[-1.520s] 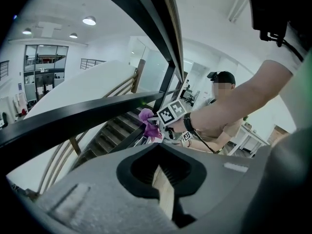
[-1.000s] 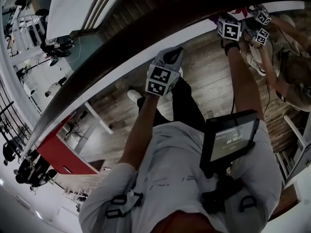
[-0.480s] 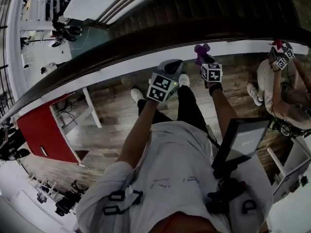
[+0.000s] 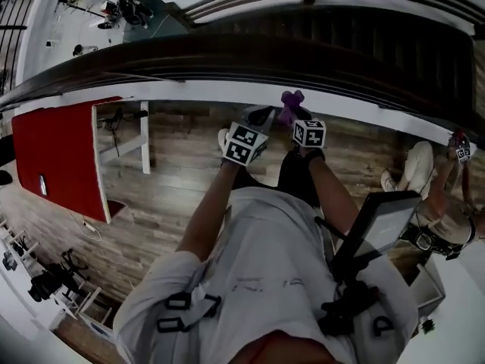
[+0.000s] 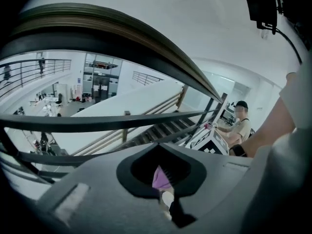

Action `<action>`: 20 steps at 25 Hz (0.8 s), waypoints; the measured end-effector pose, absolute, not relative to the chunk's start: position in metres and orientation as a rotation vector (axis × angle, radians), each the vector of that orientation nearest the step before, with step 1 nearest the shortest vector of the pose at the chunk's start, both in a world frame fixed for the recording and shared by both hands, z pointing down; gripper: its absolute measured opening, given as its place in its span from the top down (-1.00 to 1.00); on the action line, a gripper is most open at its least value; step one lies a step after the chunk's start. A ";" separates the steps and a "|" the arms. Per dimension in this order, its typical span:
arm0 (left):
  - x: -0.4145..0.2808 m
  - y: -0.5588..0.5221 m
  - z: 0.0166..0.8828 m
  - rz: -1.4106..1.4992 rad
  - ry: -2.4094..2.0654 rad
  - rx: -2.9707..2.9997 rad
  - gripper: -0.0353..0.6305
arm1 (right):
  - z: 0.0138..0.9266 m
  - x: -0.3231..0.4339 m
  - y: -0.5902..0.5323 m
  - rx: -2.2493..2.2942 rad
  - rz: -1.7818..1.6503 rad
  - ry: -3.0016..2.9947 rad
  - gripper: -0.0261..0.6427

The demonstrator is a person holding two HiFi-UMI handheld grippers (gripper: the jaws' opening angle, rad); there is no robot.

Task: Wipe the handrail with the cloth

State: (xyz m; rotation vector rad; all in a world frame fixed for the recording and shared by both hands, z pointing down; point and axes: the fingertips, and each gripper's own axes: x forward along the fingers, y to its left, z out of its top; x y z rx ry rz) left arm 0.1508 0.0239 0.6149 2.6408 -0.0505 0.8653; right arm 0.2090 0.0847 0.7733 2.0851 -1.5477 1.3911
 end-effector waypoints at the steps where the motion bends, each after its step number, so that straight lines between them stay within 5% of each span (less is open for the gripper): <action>1: 0.136 0.009 0.615 0.855 -0.105 2.625 0.89 | 0.773 0.193 0.068 2.057 1.388 -1.577 0.74; 20: -0.139 -0.189 0.688 0.703 -0.791 2.349 0.89 | 0.849 -0.047 -0.240 1.816 1.500 -1.949 0.72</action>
